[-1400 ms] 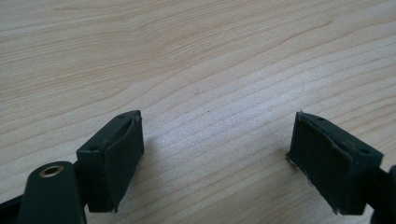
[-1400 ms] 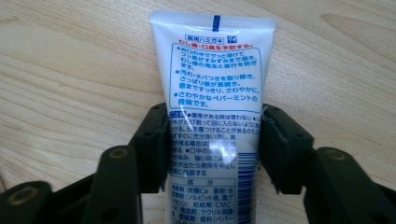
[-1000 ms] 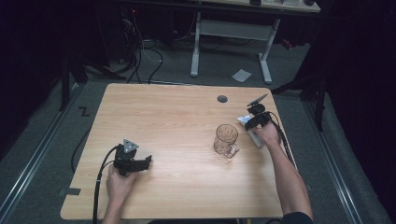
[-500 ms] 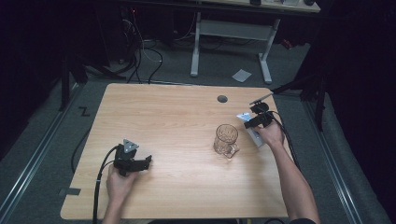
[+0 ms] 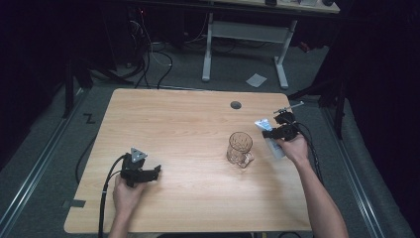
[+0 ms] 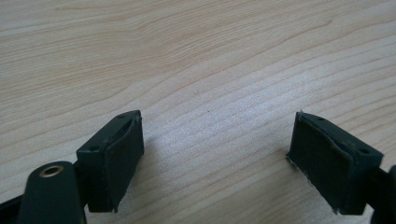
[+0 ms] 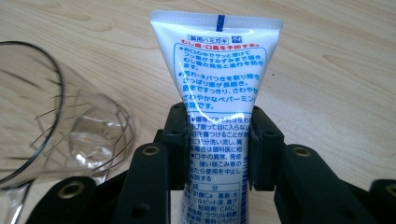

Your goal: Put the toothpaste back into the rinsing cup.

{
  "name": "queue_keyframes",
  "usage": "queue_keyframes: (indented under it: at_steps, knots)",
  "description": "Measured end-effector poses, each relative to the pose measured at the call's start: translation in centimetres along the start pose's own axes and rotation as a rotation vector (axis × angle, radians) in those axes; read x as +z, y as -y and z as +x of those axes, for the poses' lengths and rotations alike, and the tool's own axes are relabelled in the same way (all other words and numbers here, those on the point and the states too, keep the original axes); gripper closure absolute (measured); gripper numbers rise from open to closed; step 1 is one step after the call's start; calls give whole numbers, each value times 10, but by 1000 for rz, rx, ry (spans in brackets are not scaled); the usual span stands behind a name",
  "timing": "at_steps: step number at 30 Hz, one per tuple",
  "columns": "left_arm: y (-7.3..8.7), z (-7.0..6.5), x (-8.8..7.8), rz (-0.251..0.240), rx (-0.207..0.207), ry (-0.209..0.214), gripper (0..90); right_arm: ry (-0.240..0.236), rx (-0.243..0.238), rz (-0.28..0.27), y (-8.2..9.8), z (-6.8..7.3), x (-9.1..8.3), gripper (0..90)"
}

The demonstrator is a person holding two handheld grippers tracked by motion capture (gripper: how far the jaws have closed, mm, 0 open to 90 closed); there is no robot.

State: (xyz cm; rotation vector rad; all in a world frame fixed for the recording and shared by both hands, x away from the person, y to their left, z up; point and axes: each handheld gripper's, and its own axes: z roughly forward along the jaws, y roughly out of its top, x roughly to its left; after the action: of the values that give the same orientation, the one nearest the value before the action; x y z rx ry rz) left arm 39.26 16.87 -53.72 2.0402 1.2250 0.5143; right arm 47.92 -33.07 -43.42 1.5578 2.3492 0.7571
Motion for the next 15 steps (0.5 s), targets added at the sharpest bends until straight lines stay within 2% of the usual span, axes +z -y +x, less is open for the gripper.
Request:
queue_keyframes:
  at_steps: [8,15]
  knots:
    - [0,0,0,0,-1,0,180,0,-42,-75,9,16,-29,661]
    - [0,0,0,0,-1,0,180,-11,-57,-142,15,27,-47,661]
